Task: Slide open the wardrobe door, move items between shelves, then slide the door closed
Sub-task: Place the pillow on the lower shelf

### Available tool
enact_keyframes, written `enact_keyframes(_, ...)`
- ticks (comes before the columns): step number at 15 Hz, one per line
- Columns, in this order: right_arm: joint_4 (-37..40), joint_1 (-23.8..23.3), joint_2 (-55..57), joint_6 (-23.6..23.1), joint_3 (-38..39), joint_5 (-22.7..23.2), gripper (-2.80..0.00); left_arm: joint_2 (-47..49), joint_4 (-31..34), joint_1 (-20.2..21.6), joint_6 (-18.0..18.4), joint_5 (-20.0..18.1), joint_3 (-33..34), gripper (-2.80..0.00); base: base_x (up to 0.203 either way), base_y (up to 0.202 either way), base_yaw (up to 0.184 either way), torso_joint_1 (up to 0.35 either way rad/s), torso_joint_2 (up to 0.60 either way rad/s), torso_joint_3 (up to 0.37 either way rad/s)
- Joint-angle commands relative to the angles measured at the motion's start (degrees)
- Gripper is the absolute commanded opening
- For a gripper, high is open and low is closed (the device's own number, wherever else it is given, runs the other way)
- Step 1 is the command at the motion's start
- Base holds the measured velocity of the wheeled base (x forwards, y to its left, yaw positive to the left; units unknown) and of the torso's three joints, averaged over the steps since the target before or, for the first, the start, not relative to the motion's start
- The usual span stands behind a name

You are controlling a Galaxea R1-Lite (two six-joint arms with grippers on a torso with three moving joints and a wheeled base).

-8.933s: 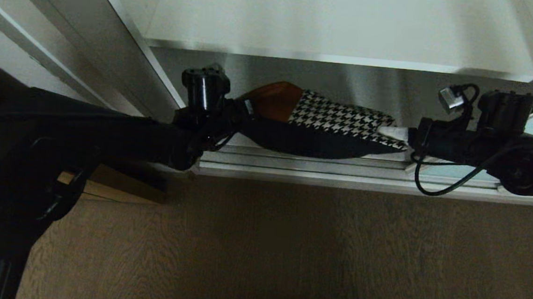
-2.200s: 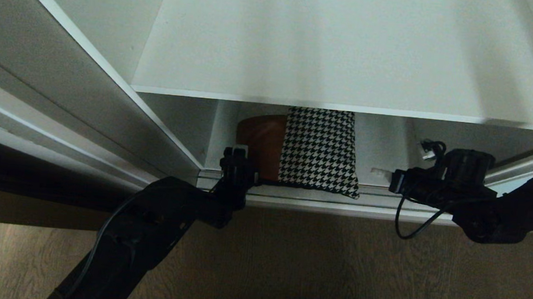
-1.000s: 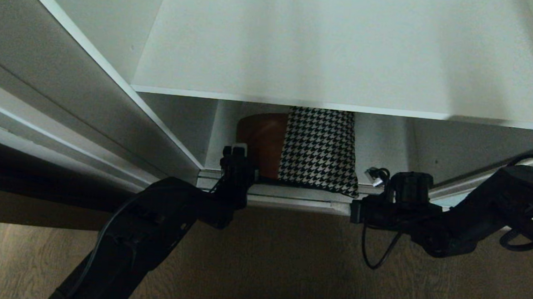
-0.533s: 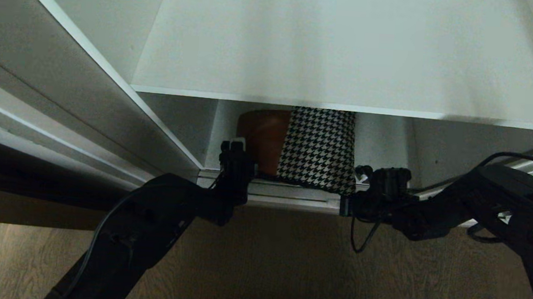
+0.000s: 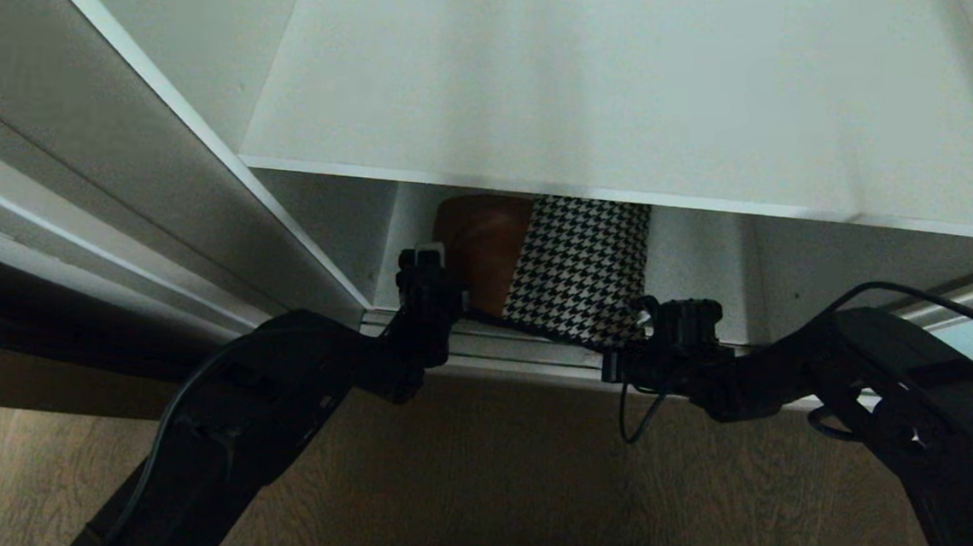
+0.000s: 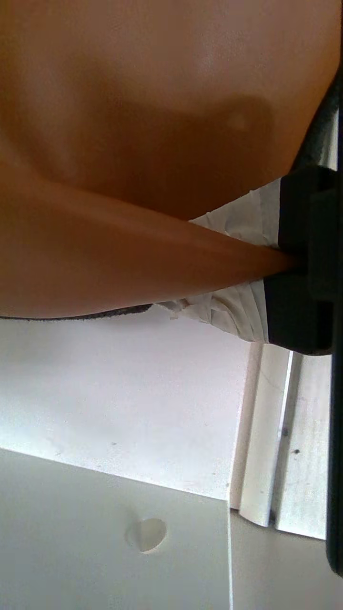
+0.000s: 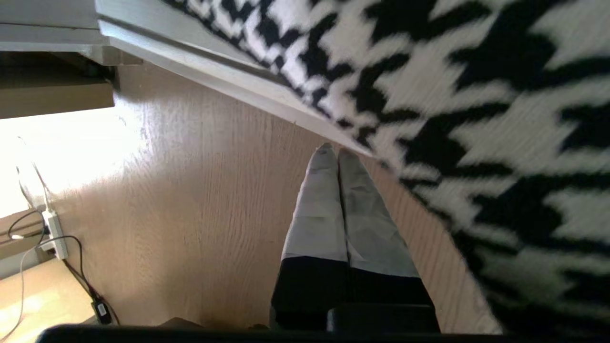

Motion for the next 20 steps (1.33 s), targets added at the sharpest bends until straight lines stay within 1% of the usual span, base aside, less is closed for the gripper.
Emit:
enact_keyframes(1, 0.1, -0.3, 0.2, 0.1, -0.5, 0.2, -2.80, -0.3, 0.1, 0.1, -0.1, 0.6, 0.0, -2.80, 0.000, 0.000, 0.000, 0.000, 0.00, 0.000)
enact_keyframes(4, 0.1, -0.4, -0.6, -0.2, -0.5, 0.3, -2.80, -0.7, -0.5, 0.1, 0.3, 2.7, 0.0, -2.80, 0.000, 0.000, 0.000, 0.000, 0.00, 0.000)
enact_keyframes(5, -0.1, -0.4, -0.7, -0.3, -0.3, 0.3, -2.80, -0.3, -0.5, 0.1, 0.5, 3.1, 0.0, 0.00, 0.000, 0.000, 0.000, 0.000, 0.00, 0.000)
enact_keyframes(8, -0.4, -0.8, -1.2, -0.3, 0.4, 0.3, -2.80, -0.2, -0.8, 0.1, 0.5, 2.8, 0.0, 0.00, 0.000, 0.000, 0.000, 0.000, 0.00, 0.000)
enact_keyframes(10, -0.4, -1.1, -1.0, -0.3, 0.6, 0.3, -2.80, -0.9, -3.1, 0.1, 0.2, 3.3, 0.1, 0.00, 0.000, 0.000, 0.000, 0.000, 0.00, 0.000)
enact_keyframes(11, -0.5, -1.1, -0.8, -0.3, 0.8, 0.3, -2.80, -1.6, -5.2, 0.1, 0.2, 3.9, 0.1, 0.00, 0.000, 0.000, 0.000, 0.000, 0.00, 0.000)
enact_keyframes(13, -0.5, -1.1, -1.0, -0.5, 1.1, 0.3, -2.80, -3.9, -7.2, 0.1, 0.2, 5.9, 1.0, 0.00, 0.000, 0.000, 0.000, 0.000, 0.00, 0.000)
enact_keyframes(14, -0.5, -1.1, -1.1, -0.5, 1.2, 0.3, -2.80, -4.8, -7.9, 0.1, 0.1, 6.3, 2.2, 0.00, 0.000, 0.000, 0.000, 0.000, 0.00, 0.000)
enact_keyframes(17, -0.4, -1.2, -1.3, -0.5, 1.3, 0.3, -2.80, -8.2, -8.6, -0.5, -0.4, 5.9, 9.4, 0.00, 0.000, 0.000, 0.000, 0.000, 0.00, 0.000)
enact_keyframes(18, -0.2, -1.2, -1.3, -0.5, 1.3, 0.2, -2.80, -9.5, -8.8, -1.5, -0.9, 5.5, 12.6, 0.00, 0.000, 0.000, 0.000, 0.000, 0.00, 0.000)
enact_keyframes(20, 0.1, -1.3, -1.3, -0.5, 1.8, 0.2, -2.80, -11.7, -8.7, -4.1, -1.7, 3.3, 18.8, 0.00, 0.000, 0.000, 0.000, 0.000, 0.00, 0.000)
